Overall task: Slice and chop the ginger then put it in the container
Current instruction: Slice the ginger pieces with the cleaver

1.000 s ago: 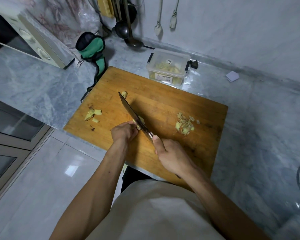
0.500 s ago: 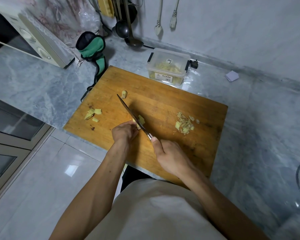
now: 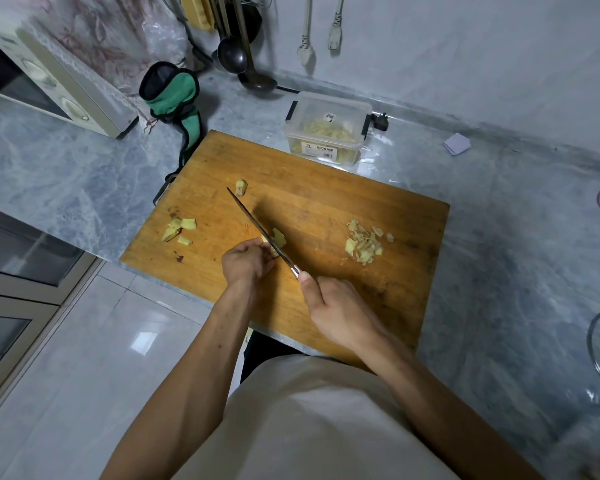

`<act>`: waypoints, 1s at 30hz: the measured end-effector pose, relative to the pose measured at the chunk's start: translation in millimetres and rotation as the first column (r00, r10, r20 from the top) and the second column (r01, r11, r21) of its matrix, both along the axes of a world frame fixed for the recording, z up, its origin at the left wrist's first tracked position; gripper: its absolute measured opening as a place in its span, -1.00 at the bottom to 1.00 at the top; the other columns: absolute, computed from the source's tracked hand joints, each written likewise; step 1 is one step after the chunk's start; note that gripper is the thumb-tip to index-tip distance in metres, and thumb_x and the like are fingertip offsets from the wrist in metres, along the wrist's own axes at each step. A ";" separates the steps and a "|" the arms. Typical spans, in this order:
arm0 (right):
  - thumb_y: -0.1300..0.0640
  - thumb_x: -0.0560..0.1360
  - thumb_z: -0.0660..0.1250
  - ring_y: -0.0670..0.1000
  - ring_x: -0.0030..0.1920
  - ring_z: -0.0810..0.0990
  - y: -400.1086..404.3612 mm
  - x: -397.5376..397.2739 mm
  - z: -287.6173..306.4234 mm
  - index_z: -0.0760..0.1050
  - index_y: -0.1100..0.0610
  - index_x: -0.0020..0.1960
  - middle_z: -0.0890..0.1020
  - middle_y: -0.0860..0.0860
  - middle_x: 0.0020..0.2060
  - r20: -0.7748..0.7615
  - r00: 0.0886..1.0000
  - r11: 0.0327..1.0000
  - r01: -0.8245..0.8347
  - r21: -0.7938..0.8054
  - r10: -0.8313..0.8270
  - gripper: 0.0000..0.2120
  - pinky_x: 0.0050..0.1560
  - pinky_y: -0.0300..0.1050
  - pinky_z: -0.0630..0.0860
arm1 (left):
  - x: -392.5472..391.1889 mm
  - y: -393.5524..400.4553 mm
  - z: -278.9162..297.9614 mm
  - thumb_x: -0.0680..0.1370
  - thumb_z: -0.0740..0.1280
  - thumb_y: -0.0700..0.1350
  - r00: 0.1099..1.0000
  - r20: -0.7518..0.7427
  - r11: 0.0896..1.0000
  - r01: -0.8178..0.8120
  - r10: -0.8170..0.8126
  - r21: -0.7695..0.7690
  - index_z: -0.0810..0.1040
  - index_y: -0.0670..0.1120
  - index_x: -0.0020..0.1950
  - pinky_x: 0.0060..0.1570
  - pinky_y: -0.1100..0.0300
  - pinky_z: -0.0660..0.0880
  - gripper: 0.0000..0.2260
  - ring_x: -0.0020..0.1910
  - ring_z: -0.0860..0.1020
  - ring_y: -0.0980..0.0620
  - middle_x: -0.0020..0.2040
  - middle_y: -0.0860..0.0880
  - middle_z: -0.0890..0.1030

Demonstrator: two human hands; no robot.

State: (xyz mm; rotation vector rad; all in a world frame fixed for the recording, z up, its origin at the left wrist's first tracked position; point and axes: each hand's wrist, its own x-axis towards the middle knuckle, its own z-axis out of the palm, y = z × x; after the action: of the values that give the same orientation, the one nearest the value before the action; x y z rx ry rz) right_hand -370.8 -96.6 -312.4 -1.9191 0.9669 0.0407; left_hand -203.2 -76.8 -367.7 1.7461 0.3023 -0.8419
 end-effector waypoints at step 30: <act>-0.15 0.71 -0.03 0.02 -0.40 0.50 -1.0 8.0 -3.8 0.40 0.08 -0.29 0.53 0.01 -0.40 -0.008 1.000 1.000 0.004 -0.008 -0.004 -0.48 -0.44 -0.11 0.33 | -9.7 -7.2 9.2 0.62 0.22 -0.29 0.999 0.031 0.999 -0.043 0.043 -0.003 0.60 -0.25 0.15 -0.37 0.23 0.62 -0.80 -0.35 0.61 0.05 -0.19 -0.15 0.65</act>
State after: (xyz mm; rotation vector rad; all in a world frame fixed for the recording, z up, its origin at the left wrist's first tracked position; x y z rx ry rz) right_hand -362.8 -97.6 -316.1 -1.9254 0.9780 0.0425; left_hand -212.9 -84.0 -358.5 1.7426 0.3170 -0.7836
